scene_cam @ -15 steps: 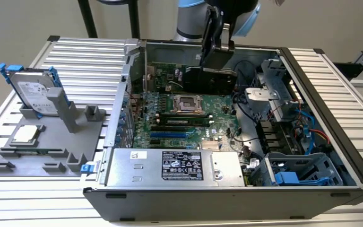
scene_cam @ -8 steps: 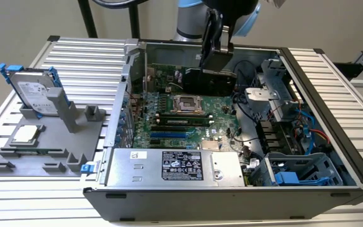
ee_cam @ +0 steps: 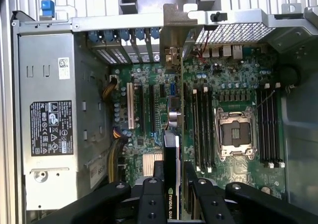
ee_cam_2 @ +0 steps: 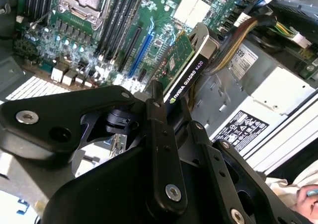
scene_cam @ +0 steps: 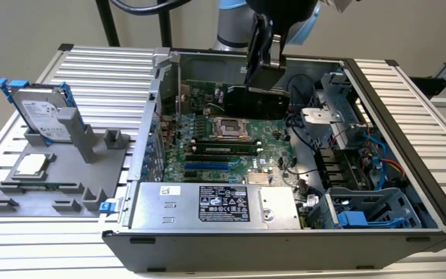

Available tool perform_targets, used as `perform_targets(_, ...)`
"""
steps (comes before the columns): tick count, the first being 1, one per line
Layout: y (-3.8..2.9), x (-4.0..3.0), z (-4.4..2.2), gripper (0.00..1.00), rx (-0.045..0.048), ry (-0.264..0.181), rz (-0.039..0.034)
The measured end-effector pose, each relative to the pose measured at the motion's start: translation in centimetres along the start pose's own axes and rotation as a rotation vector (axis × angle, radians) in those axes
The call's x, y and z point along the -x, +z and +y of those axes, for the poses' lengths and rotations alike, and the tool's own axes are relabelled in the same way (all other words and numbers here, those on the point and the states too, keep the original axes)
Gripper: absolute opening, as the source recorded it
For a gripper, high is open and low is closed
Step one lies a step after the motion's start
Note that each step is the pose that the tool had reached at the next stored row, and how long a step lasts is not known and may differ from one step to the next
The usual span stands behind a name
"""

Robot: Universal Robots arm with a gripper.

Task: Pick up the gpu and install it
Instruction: 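Insert the gpu into the slot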

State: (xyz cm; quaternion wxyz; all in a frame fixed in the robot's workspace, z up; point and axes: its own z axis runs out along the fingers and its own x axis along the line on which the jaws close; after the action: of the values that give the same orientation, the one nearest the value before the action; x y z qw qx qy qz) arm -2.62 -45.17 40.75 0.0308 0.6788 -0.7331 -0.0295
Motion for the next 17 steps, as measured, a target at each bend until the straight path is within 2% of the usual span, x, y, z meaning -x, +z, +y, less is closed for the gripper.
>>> perform_targets(17,0.67,0.0,-0.06,0.0,0.0,0.0,0.0)
